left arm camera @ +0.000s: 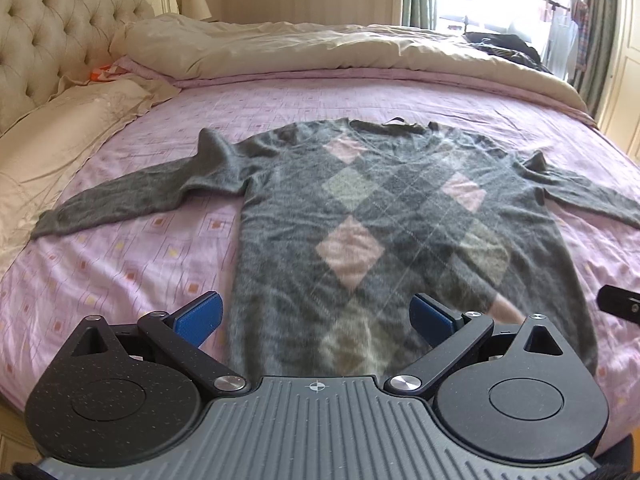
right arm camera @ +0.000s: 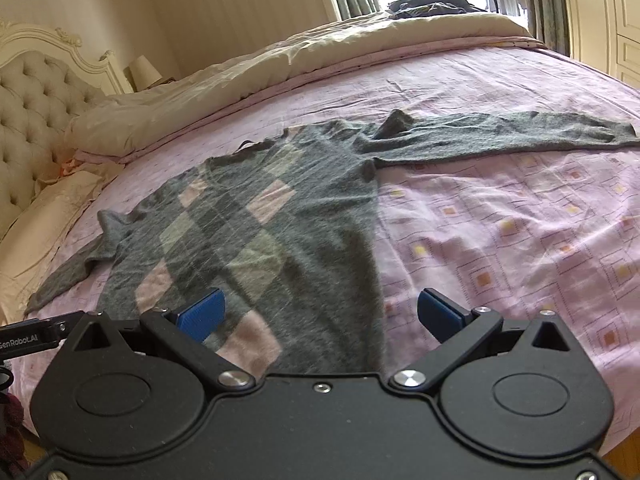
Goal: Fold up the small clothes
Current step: 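Grasp the cuff of the sleeve nearest the right tool with the right tool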
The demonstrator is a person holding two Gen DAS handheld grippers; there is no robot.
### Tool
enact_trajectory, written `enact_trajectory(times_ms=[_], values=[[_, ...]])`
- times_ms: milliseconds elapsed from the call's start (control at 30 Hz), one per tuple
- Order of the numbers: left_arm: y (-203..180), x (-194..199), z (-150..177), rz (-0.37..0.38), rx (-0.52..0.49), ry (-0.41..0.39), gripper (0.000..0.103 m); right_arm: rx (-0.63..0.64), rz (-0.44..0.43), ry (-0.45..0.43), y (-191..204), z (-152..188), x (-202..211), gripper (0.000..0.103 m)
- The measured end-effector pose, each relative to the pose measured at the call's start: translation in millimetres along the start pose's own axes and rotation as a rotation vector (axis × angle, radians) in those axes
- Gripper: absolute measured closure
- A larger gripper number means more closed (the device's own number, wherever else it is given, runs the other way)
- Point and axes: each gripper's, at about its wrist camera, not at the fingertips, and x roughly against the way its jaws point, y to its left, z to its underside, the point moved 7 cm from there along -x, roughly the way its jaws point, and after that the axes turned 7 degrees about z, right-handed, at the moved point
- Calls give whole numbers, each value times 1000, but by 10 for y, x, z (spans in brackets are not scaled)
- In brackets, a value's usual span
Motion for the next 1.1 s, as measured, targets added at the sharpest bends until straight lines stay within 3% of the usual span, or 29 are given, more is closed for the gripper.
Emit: enact_trajectory(times_ms=[133,333,567,633,767,867,933,1100], values=[[-13,-206,-116,1,-11,-25,2,-33,-33,12,-299,-193,-227,1],[-60,-521,-288,-30,-68,-54,2,-98,75,-16,-878,-519,-461,1],[-96,-907,-433,-9,-68,-59,2,-328,176,-44,-1858,-889,-704,1],[-101,-1022,-442,-9,-62,-51,2,-364,232,-54,-2108,-972,-757,12],[-107,-1219,-406,-4,-64,-26,2,-421,312,-76,-2556,-1109,-856,17],[-119,-1364,-327,-5,-79,14,2,-481,355,-87,-2869,-1165,-935,28],[-124,-1441,-250,-4,-84,30,1,-523,361,-91,-3054,-1193,-1004,32],[-86,-1437,-182,30,-66,-24,0,-625,323,-143,-3395,-1301,-1120,42]])
